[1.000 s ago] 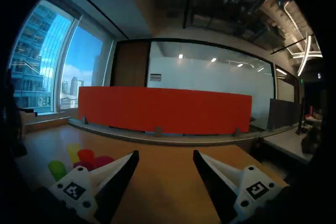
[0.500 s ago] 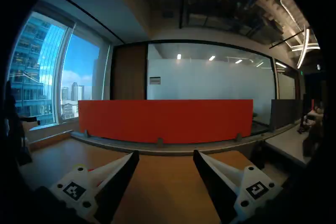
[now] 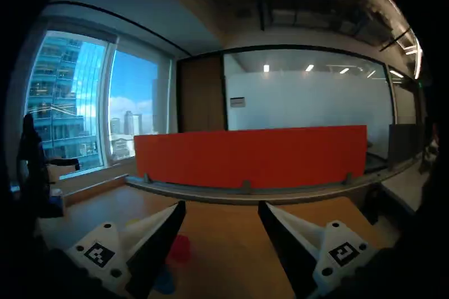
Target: Pour water
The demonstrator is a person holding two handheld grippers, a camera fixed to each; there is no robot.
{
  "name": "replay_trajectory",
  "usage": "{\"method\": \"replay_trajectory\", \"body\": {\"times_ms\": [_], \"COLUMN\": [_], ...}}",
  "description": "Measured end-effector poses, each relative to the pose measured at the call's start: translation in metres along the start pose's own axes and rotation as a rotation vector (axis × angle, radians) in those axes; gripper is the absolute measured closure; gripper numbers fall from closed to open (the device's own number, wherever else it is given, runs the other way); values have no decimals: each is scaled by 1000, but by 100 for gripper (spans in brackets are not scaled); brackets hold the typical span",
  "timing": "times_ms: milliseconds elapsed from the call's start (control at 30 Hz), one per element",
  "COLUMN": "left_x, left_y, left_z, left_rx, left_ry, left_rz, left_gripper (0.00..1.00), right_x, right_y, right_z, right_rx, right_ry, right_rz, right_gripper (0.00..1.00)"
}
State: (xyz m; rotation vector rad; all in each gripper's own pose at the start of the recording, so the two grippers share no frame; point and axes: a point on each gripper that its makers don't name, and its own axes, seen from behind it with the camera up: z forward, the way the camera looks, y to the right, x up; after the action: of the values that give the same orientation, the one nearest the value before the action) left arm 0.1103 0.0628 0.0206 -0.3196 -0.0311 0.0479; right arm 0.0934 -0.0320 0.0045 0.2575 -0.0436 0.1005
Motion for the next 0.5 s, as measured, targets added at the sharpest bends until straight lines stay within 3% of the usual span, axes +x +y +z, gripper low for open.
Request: {"method": "replay_trajectory", "body": {"times_ms": [267,500], "left_x": [0,-12], "left_y": [27,47], "left_z": [0,2], "left_rx": [-121,-221], "left_ry": [-21,-67], "left_rz": [12,22], "left_gripper": [1,1], "right_x": [14,16], "right_y": [-40,-59], "right_z": [-3,-5], "right_rx": [173,264], "right_ry": [-8,-25], "right_rz": [-33,-51], "right_gripper": [0,0]}}
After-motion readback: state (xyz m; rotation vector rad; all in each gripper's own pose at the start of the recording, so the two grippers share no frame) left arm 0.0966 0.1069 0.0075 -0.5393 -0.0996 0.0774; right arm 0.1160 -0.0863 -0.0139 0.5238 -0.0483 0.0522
